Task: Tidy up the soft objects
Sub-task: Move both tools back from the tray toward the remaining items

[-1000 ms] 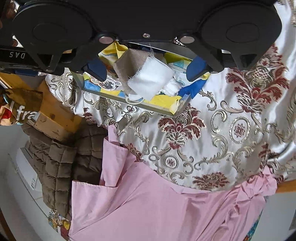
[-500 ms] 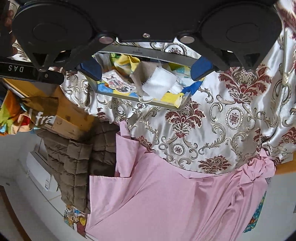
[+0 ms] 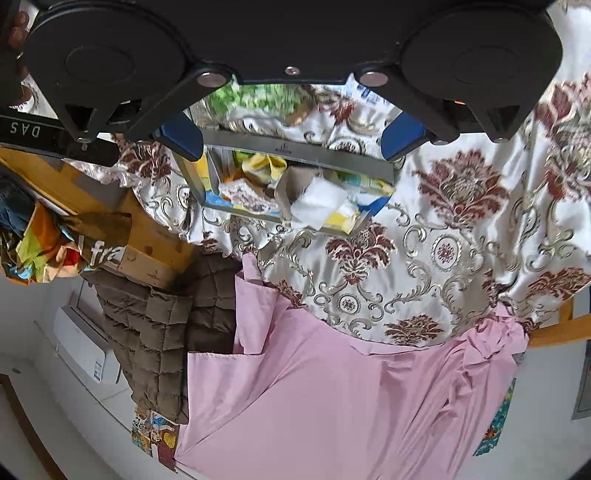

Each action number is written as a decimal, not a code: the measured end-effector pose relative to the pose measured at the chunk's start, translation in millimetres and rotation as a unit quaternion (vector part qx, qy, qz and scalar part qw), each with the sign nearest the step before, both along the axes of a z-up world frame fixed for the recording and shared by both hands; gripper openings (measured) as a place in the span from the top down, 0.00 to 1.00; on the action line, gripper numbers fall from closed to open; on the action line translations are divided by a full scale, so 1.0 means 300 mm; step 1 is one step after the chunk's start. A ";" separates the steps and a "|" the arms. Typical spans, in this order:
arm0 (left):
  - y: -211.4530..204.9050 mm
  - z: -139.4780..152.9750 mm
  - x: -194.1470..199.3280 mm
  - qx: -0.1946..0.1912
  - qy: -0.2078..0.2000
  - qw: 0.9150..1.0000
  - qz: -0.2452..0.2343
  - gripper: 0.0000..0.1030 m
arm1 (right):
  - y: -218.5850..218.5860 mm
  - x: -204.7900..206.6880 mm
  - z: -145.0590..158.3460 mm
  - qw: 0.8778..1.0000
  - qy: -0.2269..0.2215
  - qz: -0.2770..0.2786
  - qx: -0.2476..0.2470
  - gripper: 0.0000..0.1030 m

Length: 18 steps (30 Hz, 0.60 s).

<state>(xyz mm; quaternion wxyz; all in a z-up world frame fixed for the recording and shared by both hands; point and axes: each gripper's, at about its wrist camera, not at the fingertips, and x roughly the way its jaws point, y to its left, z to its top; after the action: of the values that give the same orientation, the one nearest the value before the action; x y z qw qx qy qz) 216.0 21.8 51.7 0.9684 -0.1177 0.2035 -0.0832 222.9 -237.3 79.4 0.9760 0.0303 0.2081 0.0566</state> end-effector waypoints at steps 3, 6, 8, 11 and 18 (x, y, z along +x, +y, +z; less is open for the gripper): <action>-0.007 -0.007 -0.054 0.004 0.004 1.000 0.002 0.01 | -0.011 -0.058 -0.017 1.000 0.001 -0.002 0.004 0.00; -0.019 -0.018 -0.108 0.004 0.010 1.000 0.007 0.01 | -0.020 -0.109 -0.037 1.000 0.003 -0.006 0.007 0.00; -0.033 -0.024 -0.147 0.012 0.013 1.000 0.003 0.01 | -0.025 -0.143 -0.051 1.000 0.006 -0.006 0.007 0.00; -0.052 -0.034 -0.205 0.025 0.012 1.000 0.000 0.01 | -0.033 -0.196 -0.066 1.000 0.008 -0.006 0.005 0.00; -0.067 -0.063 -0.303 0.031 0.018 0.999 0.006 0.01 | -0.053 -0.296 -0.103 1.000 0.011 -0.015 0.010 0.00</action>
<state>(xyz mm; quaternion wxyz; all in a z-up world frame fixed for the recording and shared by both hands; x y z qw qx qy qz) 125.1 1.8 32.7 0.9682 -0.0903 0.2229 -0.0691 134.0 -253.0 48.5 0.9741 0.0434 0.2176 0.0435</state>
